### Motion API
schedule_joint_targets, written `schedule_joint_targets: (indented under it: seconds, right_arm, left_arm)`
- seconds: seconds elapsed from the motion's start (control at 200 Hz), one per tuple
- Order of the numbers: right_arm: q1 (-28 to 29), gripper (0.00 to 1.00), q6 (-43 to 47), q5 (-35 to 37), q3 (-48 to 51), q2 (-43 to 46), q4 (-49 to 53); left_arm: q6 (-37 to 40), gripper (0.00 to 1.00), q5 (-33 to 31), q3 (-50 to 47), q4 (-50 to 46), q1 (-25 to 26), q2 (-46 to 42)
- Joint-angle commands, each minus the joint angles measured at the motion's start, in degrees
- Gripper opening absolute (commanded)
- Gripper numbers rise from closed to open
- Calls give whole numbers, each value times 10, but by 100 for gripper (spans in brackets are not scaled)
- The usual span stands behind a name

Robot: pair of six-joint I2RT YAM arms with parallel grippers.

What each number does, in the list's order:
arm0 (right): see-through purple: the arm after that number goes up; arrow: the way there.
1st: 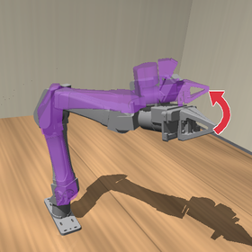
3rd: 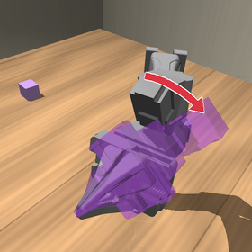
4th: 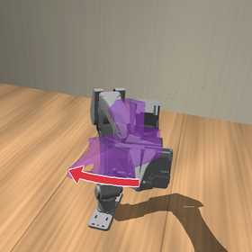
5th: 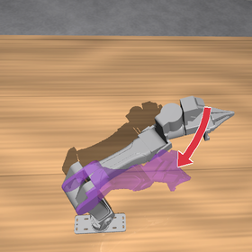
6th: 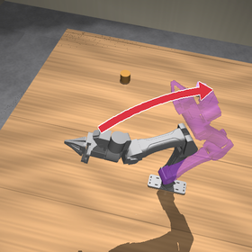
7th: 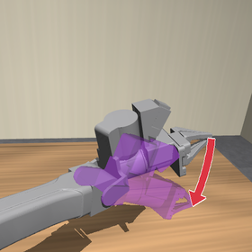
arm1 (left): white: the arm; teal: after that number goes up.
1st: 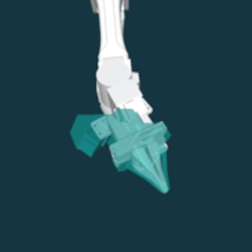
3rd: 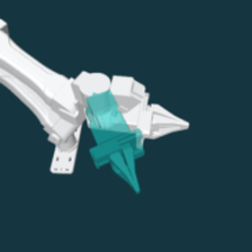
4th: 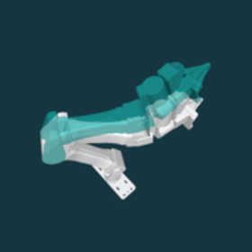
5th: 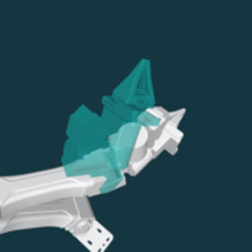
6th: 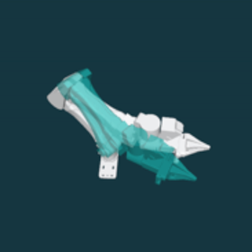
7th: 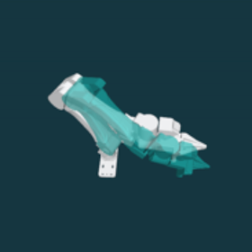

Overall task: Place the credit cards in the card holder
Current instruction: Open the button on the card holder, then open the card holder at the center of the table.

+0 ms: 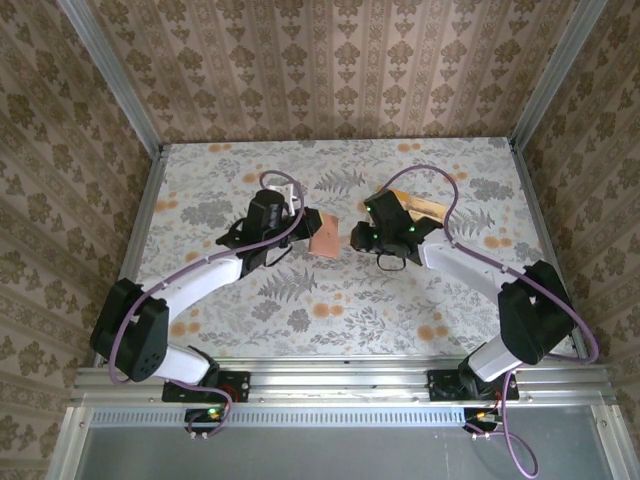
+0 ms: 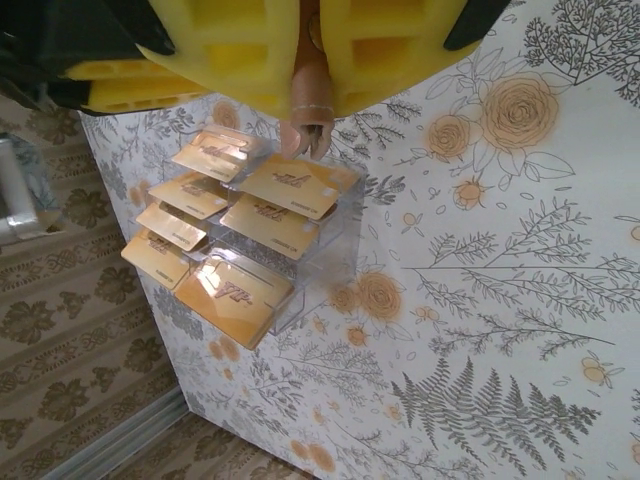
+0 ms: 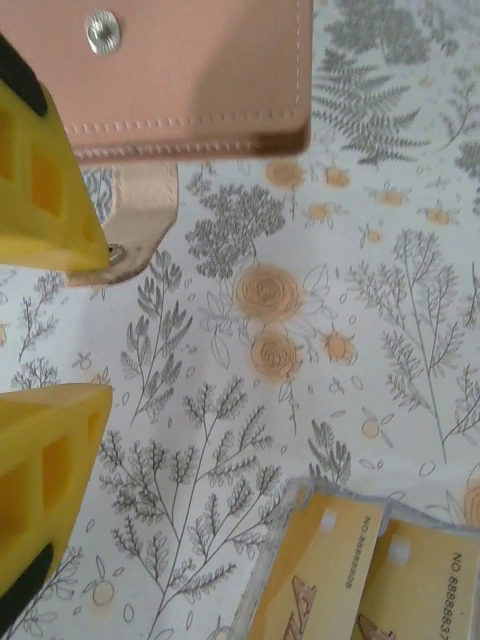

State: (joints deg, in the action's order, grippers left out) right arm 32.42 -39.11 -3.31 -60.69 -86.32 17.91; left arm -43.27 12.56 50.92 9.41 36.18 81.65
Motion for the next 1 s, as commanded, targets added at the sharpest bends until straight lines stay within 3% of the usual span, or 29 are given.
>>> schedule_joint_targets:
  seconds: [0.0, 0.285, 0.545, 0.715, 0.87, 0.995]
  right_arm:
    - [-5, 40, -11, -27, -1, 17, -12]
    - [-9, 46, -29, -79, -7, 12, -44]
    - [-9, 43, -35, -90, -10, -16, -55]
    - [-10, 28, -36, -95, -9, -29, -61]
    - [-16, 0, -38, -101, -3, -22, -66]
    - [-24, 0, -38, -106, 3, -4, -62]
  left_arm:
    - [7, 0, 3, 21, 12, -1, -1]
    - [7, 0, 5, 22, 14, 0, 1]
    - [7, 0, 5, 24, 17, 2, 3]
    - [6, 0, 5, 25, 18, 3, 4]
    - [9, 0, 4, 23, 18, 2, 4]
    - [18, 0, -3, 13, 16, 1, 10]
